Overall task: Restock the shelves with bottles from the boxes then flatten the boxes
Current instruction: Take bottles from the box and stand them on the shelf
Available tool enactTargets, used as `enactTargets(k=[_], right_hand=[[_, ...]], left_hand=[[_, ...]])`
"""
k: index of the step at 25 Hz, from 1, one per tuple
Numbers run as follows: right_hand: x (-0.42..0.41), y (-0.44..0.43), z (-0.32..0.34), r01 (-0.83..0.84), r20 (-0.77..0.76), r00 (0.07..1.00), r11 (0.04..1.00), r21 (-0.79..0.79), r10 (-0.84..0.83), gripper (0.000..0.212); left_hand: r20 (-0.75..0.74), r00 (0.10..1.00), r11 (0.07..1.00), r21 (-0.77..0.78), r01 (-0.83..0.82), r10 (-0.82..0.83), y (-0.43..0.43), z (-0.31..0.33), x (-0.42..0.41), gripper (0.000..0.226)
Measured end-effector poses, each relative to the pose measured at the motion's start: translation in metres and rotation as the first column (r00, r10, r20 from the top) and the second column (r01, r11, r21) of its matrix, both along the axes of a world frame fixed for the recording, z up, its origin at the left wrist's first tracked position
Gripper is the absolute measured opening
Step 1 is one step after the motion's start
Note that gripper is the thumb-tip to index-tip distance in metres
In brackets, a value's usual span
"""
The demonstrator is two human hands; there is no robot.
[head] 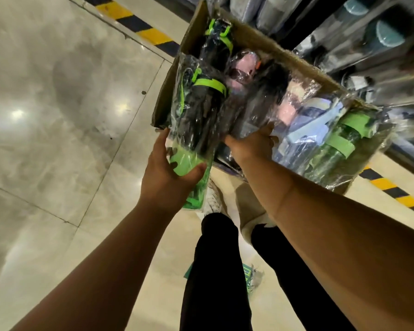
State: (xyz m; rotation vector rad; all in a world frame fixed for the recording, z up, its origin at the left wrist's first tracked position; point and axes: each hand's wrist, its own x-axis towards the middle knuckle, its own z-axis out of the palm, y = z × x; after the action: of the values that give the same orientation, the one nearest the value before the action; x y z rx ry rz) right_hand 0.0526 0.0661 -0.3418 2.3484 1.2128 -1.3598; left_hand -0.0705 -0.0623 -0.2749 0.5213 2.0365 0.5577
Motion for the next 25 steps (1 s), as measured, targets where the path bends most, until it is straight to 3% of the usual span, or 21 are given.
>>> enactTargets(k=[3,5,8,11,13,15,20,23,25], right_hand=[[0.001,0.002,-0.002,0.082,-0.066,0.994,0.997,-0.007,-0.083,0.113],[0.008,0.0,0.002,0.193,-0.189,0.963,0.981,-0.023,-0.194,0.108],[0.035,-0.008,0.027,0.379,-0.467,0.793,0.917,-0.124,-0.391,0.071],[0.067,-0.016,0.074,0.378,-0.598,0.656,0.886,-0.269,-0.461,0.048],[0.084,-0.02,0.114,0.344,-0.641,0.616,0.889,-0.303,-0.457,0.039],[0.101,-0.021,0.167,0.28,-0.663,0.604,0.896,-0.344,-0.443,0.046],[0.129,-0.024,0.312,0.222,-0.748,0.52,0.91,-0.349,-0.413,0.094],[0.14,-0.029,0.392,0.217,-0.778,0.55,0.951,-0.219,-0.305,0.085],[0.152,-0.033,0.444,0.224,-0.826,0.519,0.968,-0.116,-0.219,0.082]], left_hand=[[0.019,0.999,0.999,0.009,-0.048,0.048,0.001,0.002,0.004,0.098],[0.042,0.995,0.996,0.018,-0.091,0.091,0.0,0.003,0.006,0.097],[0.139,0.973,0.981,0.03,-0.191,0.185,0.004,0.016,0.011,0.091],[0.222,0.945,0.965,0.052,-0.259,0.242,0.016,0.046,0.022,0.08],[0.282,0.931,0.963,0.071,-0.259,0.23,0.024,0.077,0.029,0.072],[0.353,0.917,0.967,0.096,-0.235,0.187,0.029,0.121,0.037,0.065],[0.494,0.869,0.98,0.177,-0.096,-0.004,0.025,0.252,0.05,0.062],[0.53,0.838,0.963,0.268,-0.02,-0.13,0.028,0.333,0.053,0.085],[0.515,0.832,0.945,0.327,0.029,-0.204,0.033,0.383,0.059,0.093]])
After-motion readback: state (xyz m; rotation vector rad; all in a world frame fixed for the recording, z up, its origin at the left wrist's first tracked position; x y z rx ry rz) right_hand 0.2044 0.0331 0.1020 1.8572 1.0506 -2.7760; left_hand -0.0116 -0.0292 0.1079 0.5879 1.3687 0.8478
